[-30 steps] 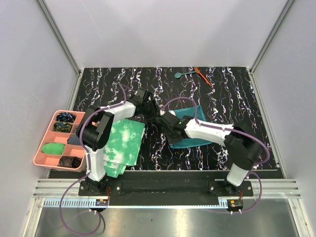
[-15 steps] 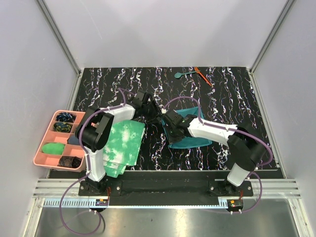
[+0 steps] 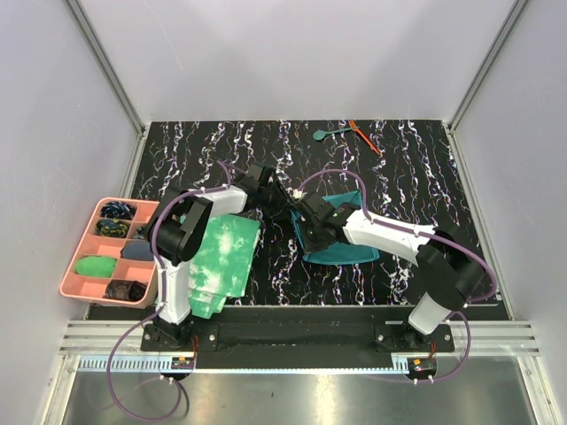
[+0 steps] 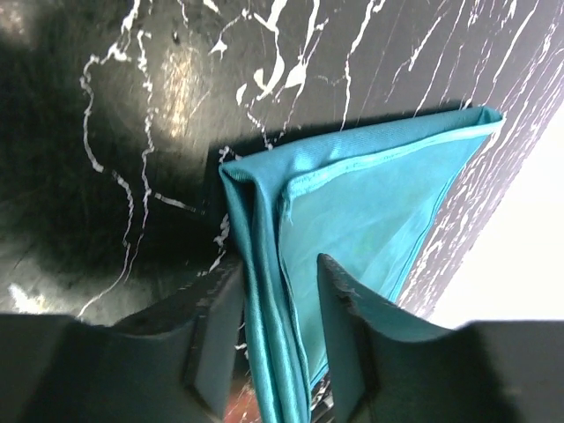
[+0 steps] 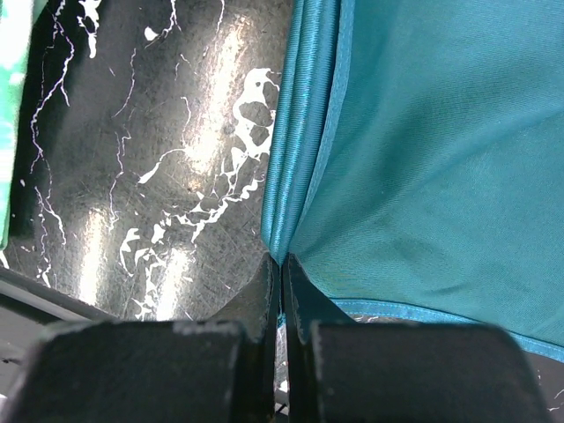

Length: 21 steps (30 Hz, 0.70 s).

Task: Fold the napkin into a case and place the utensils inside
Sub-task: Turn over the upper triangle folded napkin at the center of the board.

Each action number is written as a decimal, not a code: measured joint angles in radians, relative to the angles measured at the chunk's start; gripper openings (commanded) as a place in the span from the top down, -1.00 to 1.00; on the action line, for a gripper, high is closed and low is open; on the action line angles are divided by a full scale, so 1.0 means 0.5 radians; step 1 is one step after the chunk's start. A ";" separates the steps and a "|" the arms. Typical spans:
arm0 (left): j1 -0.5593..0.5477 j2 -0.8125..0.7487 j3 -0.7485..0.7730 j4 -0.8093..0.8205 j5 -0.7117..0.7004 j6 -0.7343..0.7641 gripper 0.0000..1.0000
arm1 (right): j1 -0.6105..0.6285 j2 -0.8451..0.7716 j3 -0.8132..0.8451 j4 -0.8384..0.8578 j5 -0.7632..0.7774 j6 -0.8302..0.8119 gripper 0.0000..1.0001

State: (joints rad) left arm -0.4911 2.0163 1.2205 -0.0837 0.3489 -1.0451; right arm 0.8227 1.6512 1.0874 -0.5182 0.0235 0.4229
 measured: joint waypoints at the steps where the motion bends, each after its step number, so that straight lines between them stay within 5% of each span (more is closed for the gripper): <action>1: 0.000 0.016 0.009 0.007 0.006 -0.005 0.62 | -0.001 0.000 0.000 0.001 -0.003 0.000 1.00; 3: 0.005 0.034 0.016 0.014 0.005 -0.007 0.87 | -0.001 0.000 0.000 0.003 -0.014 0.000 1.00; 7: 0.031 0.035 0.018 0.002 0.005 0.044 1.00 | -0.001 -0.002 -0.003 0.011 -0.018 -0.002 1.00; 15: 0.102 -0.240 0.033 -0.264 -0.077 0.333 1.00 | -0.004 -0.014 0.085 0.003 -0.120 -0.019 1.00; 21: 0.187 -0.785 0.153 -0.468 -0.275 0.537 1.00 | 0.080 0.090 0.593 -0.030 -0.355 -0.013 1.00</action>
State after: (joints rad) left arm -0.3977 1.6238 1.2972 -0.3176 0.2115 -0.7765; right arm 0.8627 1.6962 1.3838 -0.5331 -0.1539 0.4164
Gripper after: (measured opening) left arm 0.016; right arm 0.012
